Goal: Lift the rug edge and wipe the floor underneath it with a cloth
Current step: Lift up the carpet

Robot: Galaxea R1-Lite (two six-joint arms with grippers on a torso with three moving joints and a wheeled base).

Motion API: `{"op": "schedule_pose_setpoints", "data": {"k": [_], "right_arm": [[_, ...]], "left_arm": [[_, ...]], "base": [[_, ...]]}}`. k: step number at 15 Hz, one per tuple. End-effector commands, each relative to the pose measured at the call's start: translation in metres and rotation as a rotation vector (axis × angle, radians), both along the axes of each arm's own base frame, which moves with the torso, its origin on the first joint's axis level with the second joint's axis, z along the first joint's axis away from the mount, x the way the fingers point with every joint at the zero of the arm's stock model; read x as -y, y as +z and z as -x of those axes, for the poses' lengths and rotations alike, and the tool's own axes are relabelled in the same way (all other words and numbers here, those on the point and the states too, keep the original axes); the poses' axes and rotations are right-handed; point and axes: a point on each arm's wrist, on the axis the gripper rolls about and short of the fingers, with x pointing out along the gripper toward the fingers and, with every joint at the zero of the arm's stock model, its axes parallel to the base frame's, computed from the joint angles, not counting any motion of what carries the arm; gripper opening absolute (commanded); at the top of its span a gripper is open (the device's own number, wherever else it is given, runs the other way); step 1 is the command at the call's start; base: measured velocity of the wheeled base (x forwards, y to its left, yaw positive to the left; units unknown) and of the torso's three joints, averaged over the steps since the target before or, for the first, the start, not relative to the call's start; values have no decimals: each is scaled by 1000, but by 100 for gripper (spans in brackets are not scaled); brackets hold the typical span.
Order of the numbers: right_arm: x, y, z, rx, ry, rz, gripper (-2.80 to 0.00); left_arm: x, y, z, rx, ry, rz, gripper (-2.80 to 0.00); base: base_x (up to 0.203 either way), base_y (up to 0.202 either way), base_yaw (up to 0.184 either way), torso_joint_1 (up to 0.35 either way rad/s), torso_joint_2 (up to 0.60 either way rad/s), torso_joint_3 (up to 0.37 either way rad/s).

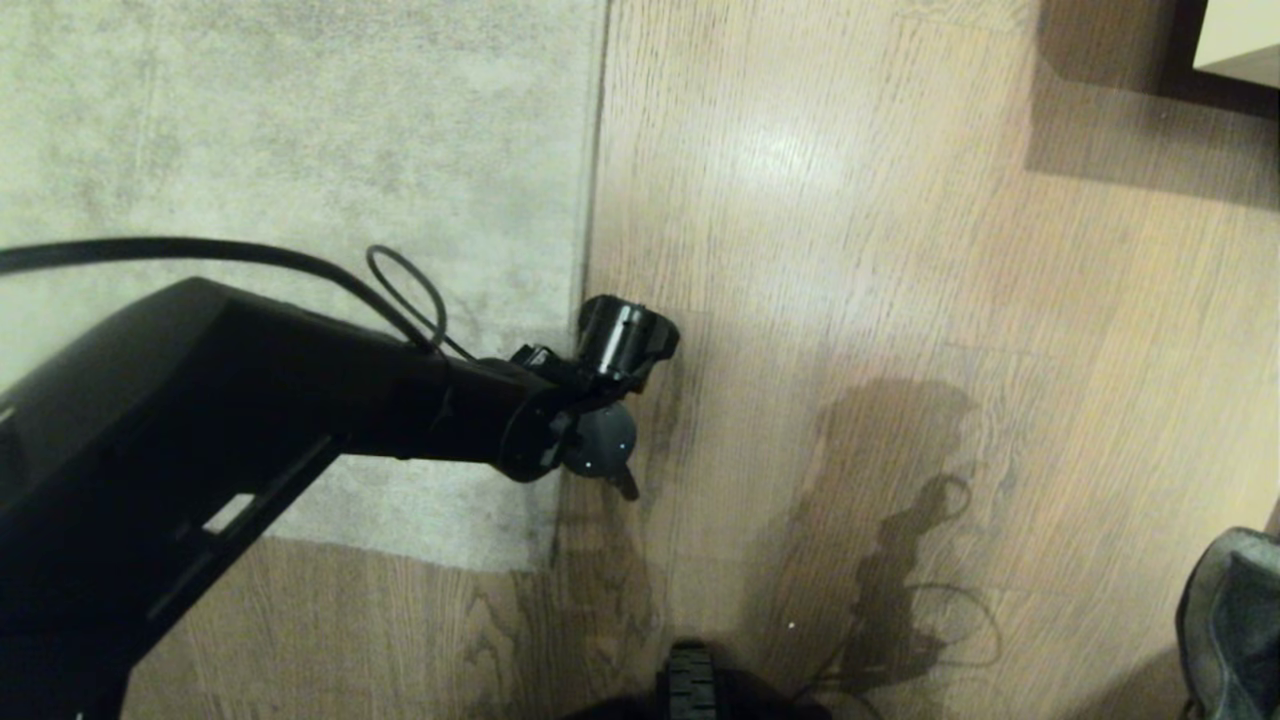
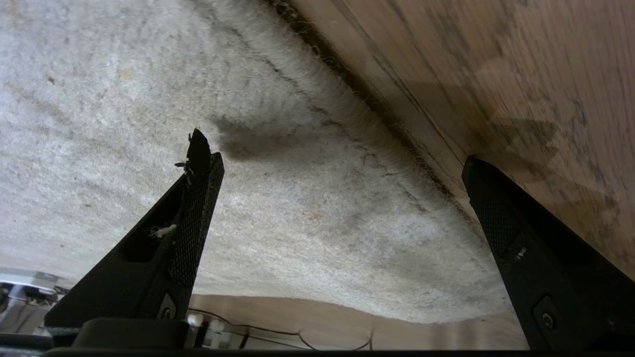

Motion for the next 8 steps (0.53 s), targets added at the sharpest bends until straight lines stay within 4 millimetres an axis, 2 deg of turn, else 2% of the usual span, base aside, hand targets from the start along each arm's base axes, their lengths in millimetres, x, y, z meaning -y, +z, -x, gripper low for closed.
{"op": "schedule_pose_setpoints", "data": {"k": [1, 8], "right_arm": [[0, 0, 0, -1, 0, 0, -280], [0, 0, 0, -1, 0, 0, -280]], "left_arm": [[-4, -1, -3, -15, -3, -45, 0], [-24, 0, -2, -70, -35, -84, 0]], "base": [[0, 0, 0, 0, 0, 0], [0, 0, 0, 0, 0, 0]]}}
